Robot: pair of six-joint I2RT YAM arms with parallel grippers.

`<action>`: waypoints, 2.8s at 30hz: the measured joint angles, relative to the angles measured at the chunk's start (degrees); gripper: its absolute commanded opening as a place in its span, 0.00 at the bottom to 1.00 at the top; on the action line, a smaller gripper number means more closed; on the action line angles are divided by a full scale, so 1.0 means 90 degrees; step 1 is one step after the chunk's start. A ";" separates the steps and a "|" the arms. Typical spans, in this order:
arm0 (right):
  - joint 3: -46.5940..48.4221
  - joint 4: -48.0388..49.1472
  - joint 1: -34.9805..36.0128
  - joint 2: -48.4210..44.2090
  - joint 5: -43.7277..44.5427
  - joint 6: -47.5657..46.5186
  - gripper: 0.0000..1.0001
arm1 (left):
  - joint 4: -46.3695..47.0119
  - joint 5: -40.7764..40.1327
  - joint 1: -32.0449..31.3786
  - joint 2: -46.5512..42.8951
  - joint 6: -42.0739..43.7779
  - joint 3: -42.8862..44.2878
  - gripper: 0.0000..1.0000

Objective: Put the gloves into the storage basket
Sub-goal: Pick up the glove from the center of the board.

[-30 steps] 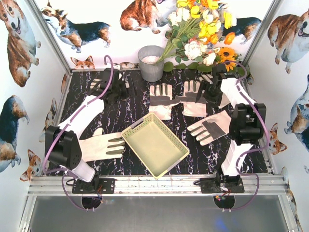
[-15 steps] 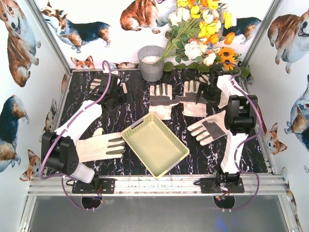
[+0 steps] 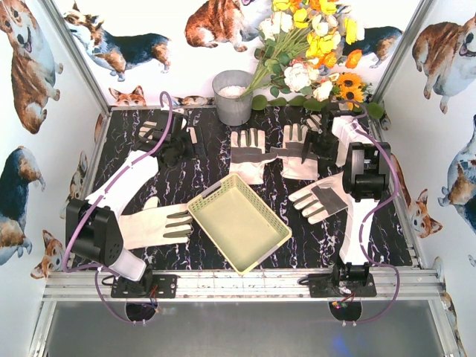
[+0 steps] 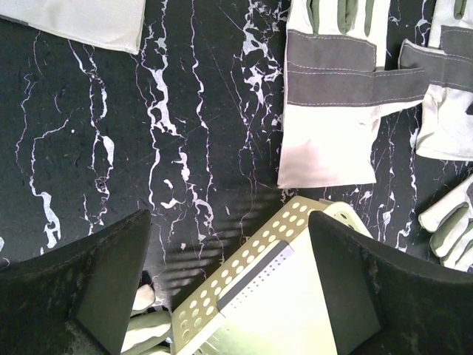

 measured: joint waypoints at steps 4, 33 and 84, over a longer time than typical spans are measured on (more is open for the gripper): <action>0.0005 -0.0005 0.0000 0.0015 -0.0049 0.0022 0.60 | -0.0019 -0.0002 0.0000 0.0002 0.0000 0.0012 0.81; -0.1785 0.0488 -0.0005 -0.1795 -0.0529 0.0425 0.00 | 0.0036 0.0172 0.0000 0.0090 -0.0015 0.0221 0.82; -0.1693 0.0665 0.0010 -0.1724 -0.0168 0.0678 0.65 | -0.0097 0.1404 -0.0702 0.1008 -0.0160 0.1503 0.83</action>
